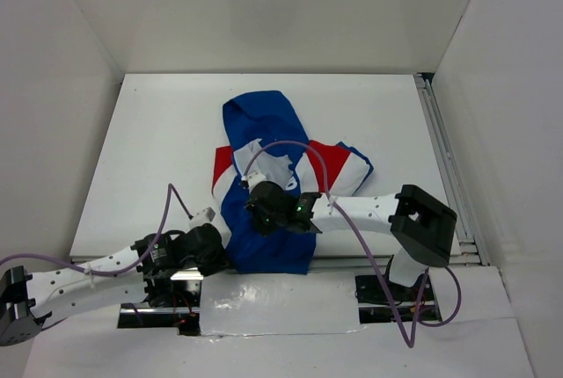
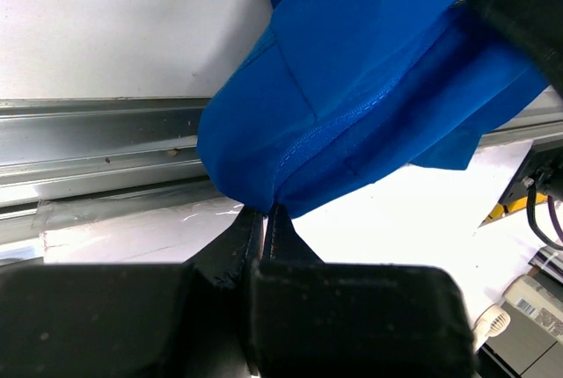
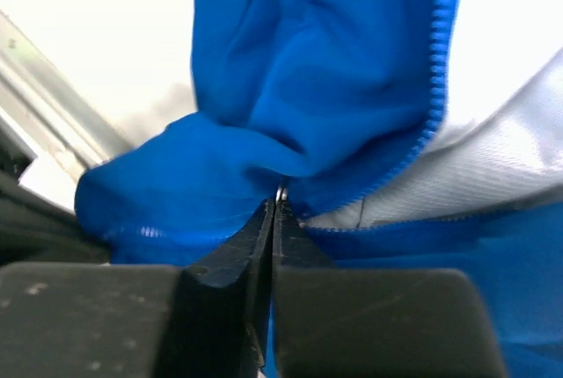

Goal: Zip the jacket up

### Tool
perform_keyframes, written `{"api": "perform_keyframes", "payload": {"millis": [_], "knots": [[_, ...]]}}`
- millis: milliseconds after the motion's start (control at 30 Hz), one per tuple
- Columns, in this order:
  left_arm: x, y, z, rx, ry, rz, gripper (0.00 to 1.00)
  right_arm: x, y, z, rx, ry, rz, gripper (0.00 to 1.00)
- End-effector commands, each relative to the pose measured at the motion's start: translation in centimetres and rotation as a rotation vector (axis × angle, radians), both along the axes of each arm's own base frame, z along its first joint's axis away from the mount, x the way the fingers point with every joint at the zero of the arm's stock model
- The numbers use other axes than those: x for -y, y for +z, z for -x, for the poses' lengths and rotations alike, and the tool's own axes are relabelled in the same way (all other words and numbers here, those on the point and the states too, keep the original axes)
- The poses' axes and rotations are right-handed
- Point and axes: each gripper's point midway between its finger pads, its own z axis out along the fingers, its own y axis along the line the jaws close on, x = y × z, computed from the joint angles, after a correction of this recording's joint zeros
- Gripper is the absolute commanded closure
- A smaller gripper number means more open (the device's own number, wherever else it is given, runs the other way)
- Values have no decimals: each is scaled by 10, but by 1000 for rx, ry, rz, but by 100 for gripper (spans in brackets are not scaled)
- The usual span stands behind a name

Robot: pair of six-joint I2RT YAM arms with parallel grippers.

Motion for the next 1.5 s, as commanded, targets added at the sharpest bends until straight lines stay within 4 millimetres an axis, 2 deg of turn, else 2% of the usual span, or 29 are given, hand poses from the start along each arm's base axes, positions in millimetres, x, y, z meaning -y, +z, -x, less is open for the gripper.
{"api": "perform_keyframes", "payload": {"millis": [0,33,67,133,167,400,467,500,533,567,600,633,667,700,833,867,900,933,967,1000,1033,1100,1200,1267,1300,1333,1400,1433,1467], "knots": [[0,4,2,0,-17,-6,100,-4,19,-15,78,-78,-13,100],[-1,4,2,-1,-15,-9,100,-1,18,-13,81,-79,-18,100],[-1,3,2,-3,-12,-14,100,-6,34,-13,108,-93,-78,100],[-2,3,2,-7,-9,-18,100,0,41,-14,132,-143,-108,100],[-2,3,2,-7,-6,-22,100,6,54,-18,161,-178,-127,100],[0,15,-7,37,4,-12,100,69,91,-67,385,-575,-73,100],[3,21,-10,61,-5,2,100,88,87,-77,443,-662,16,100],[6,28,-12,79,-8,16,100,91,95,-83,471,-710,25,100],[8,31,-14,88,-11,24,100,105,96,-89,518,-764,78,100],[9,35,-16,106,-17,31,100,111,90,-92,536,-798,122,100],[12,41,-19,123,-15,42,100,115,98,-100,533,-860,105,100],[12,49,-22,149,-14,54,100,132,95,-107,554,-921,164,100],[14,52,-23,154,-13,62,100,131,96,-107,554,-922,161,100],[14,57,-26,173,-11,66,100,142,97,-115,567,-968,171,100],[12,92,-39,287,7,114,100,173,109,-150,616,-1113,179,100],[12,109,-43,324,19,138,100,177,111,-158,613,-1130,165,100],[11,121,-47,360,30,156,100,187,118,-175,613,-1156,147,100],[9,144,-54,430,34,171,100,185,118,-182,582,-1145,109,100],[7,156,-58,465,42,183,100,185,122,-190,582,-1142,75,100],[2,164,-60,489,51,178,100,182,140,-202,615,-1136,-4,100],[-4,184,-65,541,78,191,100,190,144,-214,609,-1139,-31,100],[-16,194,-66,563,107,181,100,199,163,-231,625,-1156,-81,100],[-33,224,-70,647,155,208,100,236,199,-264,691,-1241,-129,100],[-44,239,-74,712,171,203,100,249,210,-278,707,-1261,-144,100],[-46,252,-75,748,182,227,100,256,224,-285,720,-1278,-174,100],[-50,258,-77,769,192,224,100,276,230,-294,733,-1307,-168,100],[-61,275,-82,821,231,204,100,286,247,-305,763,-1311,-194,100],[-65,276,-83,814,252,191,100,292,251,-306,773,-1315,-180,100],[-69,277,-87,812,279,165,100,307,257,-309,789,-1346,-170,100]]}}
